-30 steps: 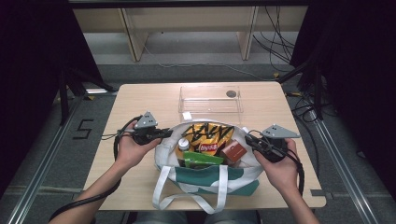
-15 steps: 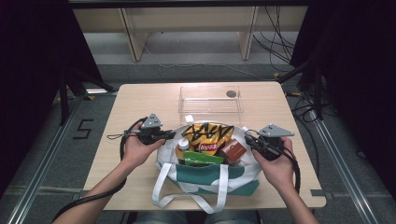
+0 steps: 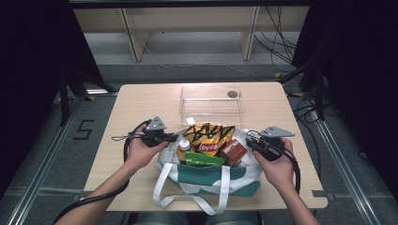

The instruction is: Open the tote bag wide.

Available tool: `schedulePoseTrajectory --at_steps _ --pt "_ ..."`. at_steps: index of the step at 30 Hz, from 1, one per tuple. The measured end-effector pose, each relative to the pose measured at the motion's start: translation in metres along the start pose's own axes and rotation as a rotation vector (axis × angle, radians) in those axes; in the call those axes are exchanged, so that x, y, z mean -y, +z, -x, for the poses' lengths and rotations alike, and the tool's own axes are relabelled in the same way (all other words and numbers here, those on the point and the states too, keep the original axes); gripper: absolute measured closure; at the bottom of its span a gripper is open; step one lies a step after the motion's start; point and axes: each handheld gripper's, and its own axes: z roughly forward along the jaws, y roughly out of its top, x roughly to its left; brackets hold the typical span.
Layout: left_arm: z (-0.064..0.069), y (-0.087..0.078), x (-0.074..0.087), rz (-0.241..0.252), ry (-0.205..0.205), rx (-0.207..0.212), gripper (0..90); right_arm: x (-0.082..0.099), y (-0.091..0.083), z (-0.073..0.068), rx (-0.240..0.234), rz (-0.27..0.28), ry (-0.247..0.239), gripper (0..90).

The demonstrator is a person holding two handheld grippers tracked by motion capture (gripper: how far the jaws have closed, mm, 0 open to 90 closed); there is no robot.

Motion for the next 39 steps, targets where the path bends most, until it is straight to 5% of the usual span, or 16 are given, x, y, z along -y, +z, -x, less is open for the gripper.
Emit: schedulePoseTrajectory --at_steps 6,12,14,18,20,25,30,31,37,38,39 --pt "0.0 0.005 0.001 -0.017 0.006 0.001 83.8 0.002 0.005 0.002 0.004 -0.009 0.026 87.4" --pt "0.001 0.008 0.003 -0.024 0.017 -0.002 83.8 0.004 0.01 0.005 0.001 -0.04 -0.001 87.5" --pt "0.001 0.01 0.004 -0.024 0.011 0.002 83.8 0.005 0.01 0.002 0.0 -0.057 0.044 87.5" --pt "0.0 0.012 0.005 -0.034 -0.007 0.003 83.8 0.007 0.014 0.008 0.002 -0.053 0.005 87.5" --pt "0.0 0.014 0.006 -0.038 -0.011 0.005 83.6 0.007 0.015 0.007 0.0 -0.075 0.036 87.6" --pt "-0.001 0.015 0.006 -0.046 0.001 0.009 83.2 0.008 0.021 0.013 -0.005 -0.087 0.005 87.6" --pt "-0.003 0.019 0.008 -0.051 -0.006 0.017 83.0 0.011 0.024 0.01 -0.004 -0.109 0.042 87.6" --pt "-0.003 0.019 0.008 -0.055 -0.007 0.012 83.0 0.012 0.025 0.013 -0.002 -0.12 0.012 87.5" --pt "-0.001 0.019 0.008 -0.047 -0.012 0.014 81.3 0.016 0.033 0.015 -0.026 -0.156 0.072 87.5" --pt "-0.001 0.019 0.008 -0.046 -0.01 0.013 80.9 0.018 0.034 0.018 -0.015 -0.15 0.033 87.5" --pt "-0.001 0.019 0.008 -0.046 -0.007 0.013 80.5 0.017 0.035 0.018 -0.018 -0.152 0.043 87.4"
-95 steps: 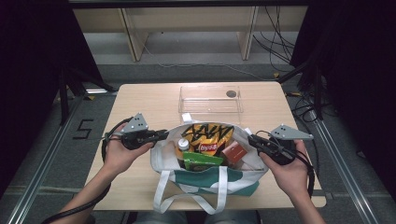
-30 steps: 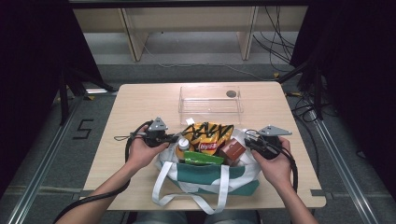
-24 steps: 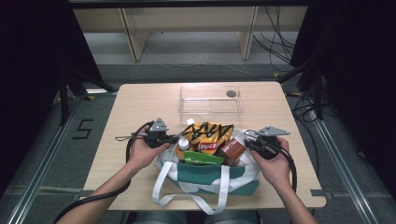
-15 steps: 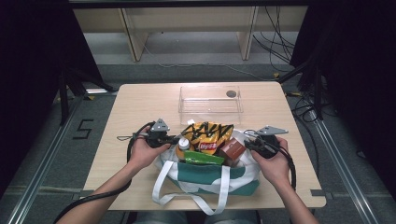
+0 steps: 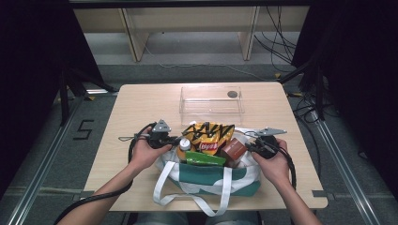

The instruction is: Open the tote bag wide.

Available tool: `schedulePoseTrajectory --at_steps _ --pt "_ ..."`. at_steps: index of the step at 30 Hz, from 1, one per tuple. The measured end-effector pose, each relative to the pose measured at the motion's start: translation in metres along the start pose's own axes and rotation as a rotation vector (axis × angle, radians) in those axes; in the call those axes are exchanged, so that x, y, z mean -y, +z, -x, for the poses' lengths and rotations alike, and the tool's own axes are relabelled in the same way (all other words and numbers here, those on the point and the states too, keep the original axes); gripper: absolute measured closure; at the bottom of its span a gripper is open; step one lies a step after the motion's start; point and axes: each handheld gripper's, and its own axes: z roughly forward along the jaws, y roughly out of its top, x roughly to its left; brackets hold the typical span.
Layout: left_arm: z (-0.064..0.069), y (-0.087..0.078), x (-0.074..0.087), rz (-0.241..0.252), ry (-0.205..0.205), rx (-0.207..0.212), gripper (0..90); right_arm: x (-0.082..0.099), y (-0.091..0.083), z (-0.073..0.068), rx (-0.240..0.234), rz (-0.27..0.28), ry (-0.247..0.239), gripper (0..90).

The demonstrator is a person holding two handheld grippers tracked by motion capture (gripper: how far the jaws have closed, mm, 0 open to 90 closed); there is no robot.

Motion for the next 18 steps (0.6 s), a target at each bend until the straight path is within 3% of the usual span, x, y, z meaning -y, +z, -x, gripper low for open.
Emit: schedulePoseTrajectory --at_steps 2,5,8,9,10,12,15,16,17,18 --pt "0.0 0.0 0.0 0.001 0.005 0.001 79.6 0.001 0.0 -0.002 0.001 -0.03 0.028 87.2" --pt "0.0 0.0 -0.001 0.009 0.004 0.001 78.0 0.003 0.002 -0.001 0.003 -0.04 0.017 86.9" --pt "-0.001 -0.004 -0.003 0.026 -0.016 -0.005 74.8 0.003 0.003 -0.001 0.005 -0.033 0.023 84.9" --pt "0.0 -0.004 -0.004 0.051 -0.041 -0.003 73.3 0.003 0.002 -0.001 0.012 -0.019 0.023 83.3" --pt "-0.002 -0.008 -0.005 0.039 -0.022 -0.006 71.9 0.002 0.0 -0.002 0.008 -0.026 0.043 81.1" --pt "0.0 -0.013 -0.008 0.063 -0.032 -0.021 68.6 0.001 -0.001 0.002 0.02 0.011 -0.003 77.5" --pt "-0.001 -0.026 -0.012 0.105 -0.039 -0.041 60.7 0.0 -0.009 0.001 0.036 0.065 -0.007 68.0" --pt "-0.002 -0.031 -0.014 0.124 -0.053 -0.045 58.2 -0.001 -0.013 0.001 0.043 0.074 -0.005 65.8" --pt "-0.004 -0.038 -0.015 0.144 -0.068 -0.034 56.4 -0.002 -0.018 -0.002 0.024 0.077 0.045 64.2" --pt "-0.005 -0.045 -0.015 0.165 -0.074 -0.042 55.4 -0.003 -0.021 0.0 0.029 0.106 0.036 63.4"
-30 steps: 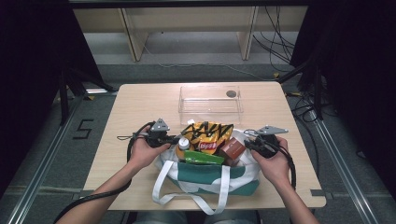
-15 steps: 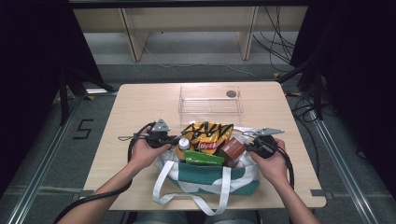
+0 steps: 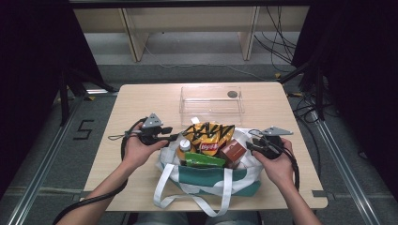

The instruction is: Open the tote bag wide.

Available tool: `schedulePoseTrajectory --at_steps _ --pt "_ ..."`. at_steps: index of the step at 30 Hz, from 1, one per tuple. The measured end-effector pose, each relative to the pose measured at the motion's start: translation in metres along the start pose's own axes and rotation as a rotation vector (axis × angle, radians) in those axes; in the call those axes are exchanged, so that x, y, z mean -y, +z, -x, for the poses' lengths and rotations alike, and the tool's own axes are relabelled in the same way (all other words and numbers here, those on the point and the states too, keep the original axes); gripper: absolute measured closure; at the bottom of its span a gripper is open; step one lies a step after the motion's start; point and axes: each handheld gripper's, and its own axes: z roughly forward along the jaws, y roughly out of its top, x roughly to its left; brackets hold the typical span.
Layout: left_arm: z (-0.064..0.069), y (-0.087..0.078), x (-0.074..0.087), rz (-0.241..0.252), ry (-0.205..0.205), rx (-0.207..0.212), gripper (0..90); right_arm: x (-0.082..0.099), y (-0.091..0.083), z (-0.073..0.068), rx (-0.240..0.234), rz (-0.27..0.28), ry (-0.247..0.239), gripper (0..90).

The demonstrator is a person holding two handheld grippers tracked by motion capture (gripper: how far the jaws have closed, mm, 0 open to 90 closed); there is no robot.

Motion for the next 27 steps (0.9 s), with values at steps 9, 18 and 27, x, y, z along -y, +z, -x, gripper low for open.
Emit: schedulePoseTrajectory --at_steps 9,18,27 --pt "0.002 -0.052 0.022 0.002 -0.089 0.109 55.2 0.003 -0.041 -0.009 -0.001 0.036 0.008 63.4" --pt "0.015 -0.037 0.042 -0.09 -0.109 0.135 54.6 0.02 -0.047 -0.012 -0.005 -0.055 0.003 67.3" --pt "0.015 -0.015 0.045 -0.233 -0.049 0.056 69.2 0.028 -0.033 -0.006 -0.024 -0.191 -0.018 85.6"
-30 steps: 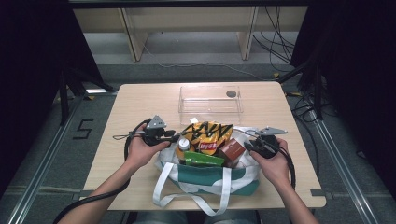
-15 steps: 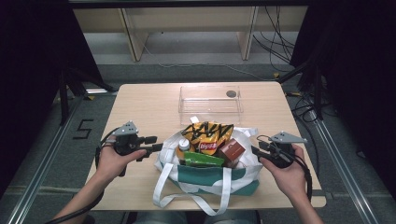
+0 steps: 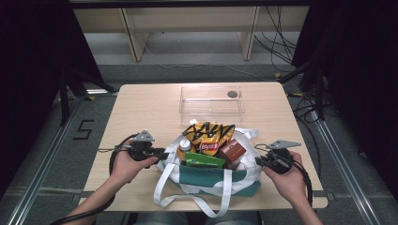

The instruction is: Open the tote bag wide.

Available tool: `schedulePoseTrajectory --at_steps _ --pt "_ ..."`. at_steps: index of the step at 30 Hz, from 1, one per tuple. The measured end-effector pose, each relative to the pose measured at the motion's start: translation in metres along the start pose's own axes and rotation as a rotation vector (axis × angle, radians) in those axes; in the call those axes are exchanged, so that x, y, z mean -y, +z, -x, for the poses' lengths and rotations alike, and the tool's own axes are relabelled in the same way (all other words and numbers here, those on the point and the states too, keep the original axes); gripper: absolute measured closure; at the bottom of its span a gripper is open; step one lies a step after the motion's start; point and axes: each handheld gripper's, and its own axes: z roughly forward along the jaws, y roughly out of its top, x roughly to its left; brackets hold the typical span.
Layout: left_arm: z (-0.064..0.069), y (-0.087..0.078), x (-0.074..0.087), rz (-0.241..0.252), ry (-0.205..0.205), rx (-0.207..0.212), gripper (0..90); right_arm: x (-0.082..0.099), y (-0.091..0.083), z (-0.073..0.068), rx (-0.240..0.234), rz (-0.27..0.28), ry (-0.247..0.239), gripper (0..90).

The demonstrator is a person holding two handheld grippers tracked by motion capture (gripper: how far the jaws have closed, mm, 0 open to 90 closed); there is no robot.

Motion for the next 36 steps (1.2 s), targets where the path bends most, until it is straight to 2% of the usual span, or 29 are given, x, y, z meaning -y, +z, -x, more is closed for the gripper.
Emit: schedulePoseTrajectory --at_steps 1,2,3,4,7,9,10,12,13,14,16,17,18,19,20,22,25,27,28,31,33,36 --pt "0.0 0.002 0.001 -0.003 0.003 -0.006 70.6 0.0 0.001 0.001 0.003 0.001 -0.02 86.4" --pt "0.0 0.004 0.002 -0.008 0.0 -0.009 72.4 0.0 0.001 0.0 0.004 -0.003 -0.001 86.7" --pt "-0.001 0.004 0.002 -0.007 0.002 -0.012 74.1 0.0 0.002 0.0 0.014 -0.01 -0.008 86.9" --pt "-0.002 0.004 0.003 -0.01 0.02 -0.014 75.9 0.0 0.003 0.0 0.012 -0.013 -0.009 87.0" --pt "-0.002 0.004 0.005 0.001 0.007 -0.013 77.0 0.001 0.007 0.0 0.01 -0.023 -0.012 86.7" --pt "-0.002 0.003 0.006 0.02 -0.007 -0.007 76.8 0.001 0.007 0.004 0.021 0.028 -0.052 83.3" --pt "-0.002 0.0 0.005 0.034 -0.009 -0.011 75.4 -0.001 0.0 0.0 0.014 0.017 0.006 80.5" --pt "-0.002 -0.007 0.004 0.071 -0.016 -0.022 68.4 -0.005 -0.01 0.0 0.017 0.095 0.027 73.6" --pt "0.0 -0.011 0.004 0.11 -0.034 -0.032 64.4 -0.007 -0.014 0.003 0.023 0.156 -0.012 69.6" --pt "-0.001 -0.016 0.003 0.137 -0.032 -0.032 60.7 -0.01 -0.021 0.002 0.017 0.191 0.021 66.2" --pt "-0.003 -0.026 0.003 0.198 -0.045 -0.037 53.6 -0.016 -0.031 0.003 0.019 0.257 0.036 62.7" --pt "-0.003 -0.029 0.003 0.217 -0.053 -0.032 51.8 -0.019 -0.037 -0.002 0.006 0.283 0.097 61.4" --pt "-0.004 -0.033 0.004 0.237 -0.049 -0.034 49.6 -0.022 -0.037 0.0 0.001 0.316 0.067 60.1" --pt "-0.005 -0.035 0.005 0.256 -0.039 -0.031 46.6 -0.024 -0.041 -0.002 0.011 0.316 0.075 58.9" --pt "-0.005 -0.038 0.006 0.271 -0.041 -0.033 44.1 -0.026 -0.041 -0.002 0.02 0.347 0.054 57.0" --pt "-0.005 -0.04 0.008 0.293 -0.051 -0.033 40.0 -0.03 -0.041 -0.005 0.019 0.377 0.071 54.1" --pt "-0.005 -0.041 0.008 0.327 -0.076 -0.04 34.9 -0.034 -0.041 -0.007 0.005 0.402 0.085 54.3" --pt "-0.005 -0.043 0.008 0.341 -0.073 -0.063 32.7 -0.036 -0.041 -0.008 0.001 0.41 0.064 55.4" --pt "-0.006 -0.044 0.008 0.347 -0.068 -0.07 32.5 -0.036 -0.042 -0.01 0.008 0.411 0.082 55.8" --pt "-0.008 -0.047 0.008 0.354 -0.067 -0.092 32.5 -0.039 -0.045 -0.011 0.024 0.401 0.062 59.4" --pt "-0.008 -0.048 0.007 0.361 -0.067 -0.102 32.7 -0.041 -0.047 -0.013 0.051 0.404 0.073 63.2" --pt "-0.007 -0.049 0.005 0.364 -0.06 -0.107 31.6 -0.047 -0.052 -0.015 0.02 0.421 0.086 63.5"
